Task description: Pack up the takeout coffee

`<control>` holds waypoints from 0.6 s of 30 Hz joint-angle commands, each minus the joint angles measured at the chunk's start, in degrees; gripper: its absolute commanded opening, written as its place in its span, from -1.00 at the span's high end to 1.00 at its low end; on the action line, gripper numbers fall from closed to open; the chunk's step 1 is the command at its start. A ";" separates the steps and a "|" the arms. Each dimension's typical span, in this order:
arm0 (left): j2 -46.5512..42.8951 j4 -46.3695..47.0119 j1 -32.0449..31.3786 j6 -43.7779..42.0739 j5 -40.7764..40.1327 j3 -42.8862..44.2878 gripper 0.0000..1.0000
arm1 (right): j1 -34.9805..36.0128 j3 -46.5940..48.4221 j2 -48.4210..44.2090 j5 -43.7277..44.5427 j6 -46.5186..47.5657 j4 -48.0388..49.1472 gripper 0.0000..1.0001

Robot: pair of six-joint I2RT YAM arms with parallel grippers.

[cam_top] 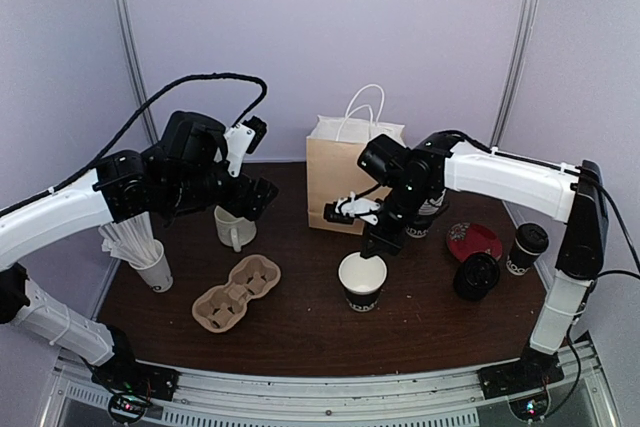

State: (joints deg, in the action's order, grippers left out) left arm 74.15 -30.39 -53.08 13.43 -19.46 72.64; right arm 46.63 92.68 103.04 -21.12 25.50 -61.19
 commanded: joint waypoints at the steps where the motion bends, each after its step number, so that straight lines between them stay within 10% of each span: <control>1: -0.23 2.39 0.35 0.53 0.06 -0.81 -0.73 | 0.22 -3.25 0.04 1.83 -1.20 4.57 1.00; 18: -0.50 3.12 0.37 1.19 0.14 -2.77 -0.73 | -0.95 -6.24 1.55 1.66 -3.61 11.86 1.00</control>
State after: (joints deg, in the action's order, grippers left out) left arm 74.15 -30.04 -53.08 13.89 -19.46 70.39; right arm 46.41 86.67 103.57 -20.47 23.14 -51.66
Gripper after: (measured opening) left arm 0.867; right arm 0.017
